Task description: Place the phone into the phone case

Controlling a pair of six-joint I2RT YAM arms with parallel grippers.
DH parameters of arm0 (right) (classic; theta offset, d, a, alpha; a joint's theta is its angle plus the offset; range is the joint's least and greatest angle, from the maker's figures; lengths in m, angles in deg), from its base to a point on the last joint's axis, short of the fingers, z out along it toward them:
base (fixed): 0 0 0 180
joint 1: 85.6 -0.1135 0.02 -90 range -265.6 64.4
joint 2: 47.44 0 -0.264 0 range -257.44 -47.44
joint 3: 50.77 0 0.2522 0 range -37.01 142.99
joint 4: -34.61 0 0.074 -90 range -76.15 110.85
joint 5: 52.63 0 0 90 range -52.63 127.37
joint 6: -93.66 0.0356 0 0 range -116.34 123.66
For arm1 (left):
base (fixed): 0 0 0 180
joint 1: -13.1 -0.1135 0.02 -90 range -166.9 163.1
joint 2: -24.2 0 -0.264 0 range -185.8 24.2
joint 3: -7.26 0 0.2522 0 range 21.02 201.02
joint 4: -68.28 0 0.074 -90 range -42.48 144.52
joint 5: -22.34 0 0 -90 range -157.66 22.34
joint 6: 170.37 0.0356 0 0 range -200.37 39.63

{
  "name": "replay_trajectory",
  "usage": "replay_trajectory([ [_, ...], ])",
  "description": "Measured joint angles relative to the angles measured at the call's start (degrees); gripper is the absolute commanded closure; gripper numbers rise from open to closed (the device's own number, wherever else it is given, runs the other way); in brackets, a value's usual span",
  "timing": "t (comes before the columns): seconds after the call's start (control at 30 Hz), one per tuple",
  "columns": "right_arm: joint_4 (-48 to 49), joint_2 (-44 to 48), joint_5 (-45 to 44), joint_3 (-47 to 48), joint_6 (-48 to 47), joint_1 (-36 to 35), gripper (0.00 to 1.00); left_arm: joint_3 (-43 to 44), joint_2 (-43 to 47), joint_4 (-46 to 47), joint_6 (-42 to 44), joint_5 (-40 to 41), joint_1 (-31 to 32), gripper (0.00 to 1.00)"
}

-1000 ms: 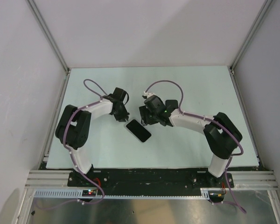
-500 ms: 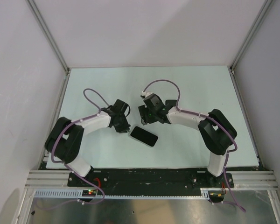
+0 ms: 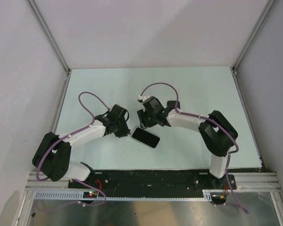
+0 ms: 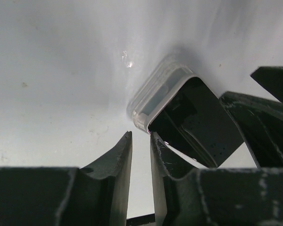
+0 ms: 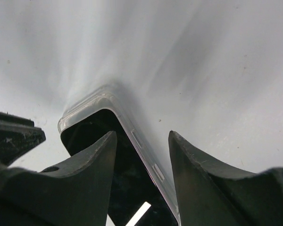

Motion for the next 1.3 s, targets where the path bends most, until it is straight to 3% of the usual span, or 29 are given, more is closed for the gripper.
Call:
replay_trajectory([
  [0.4,-0.3,-4.2,2.0,2.4,-0.4,-0.5,0.57,0.8,-1.2,0.1,0.0,-0.2,2.3,0.77],
  [1.3,-1.2,-6.9,2.2,5.1,-0.4,-1.7,0.58,0.8,-5.2,1.1,-1.7,-0.7,5.5,0.83],
])
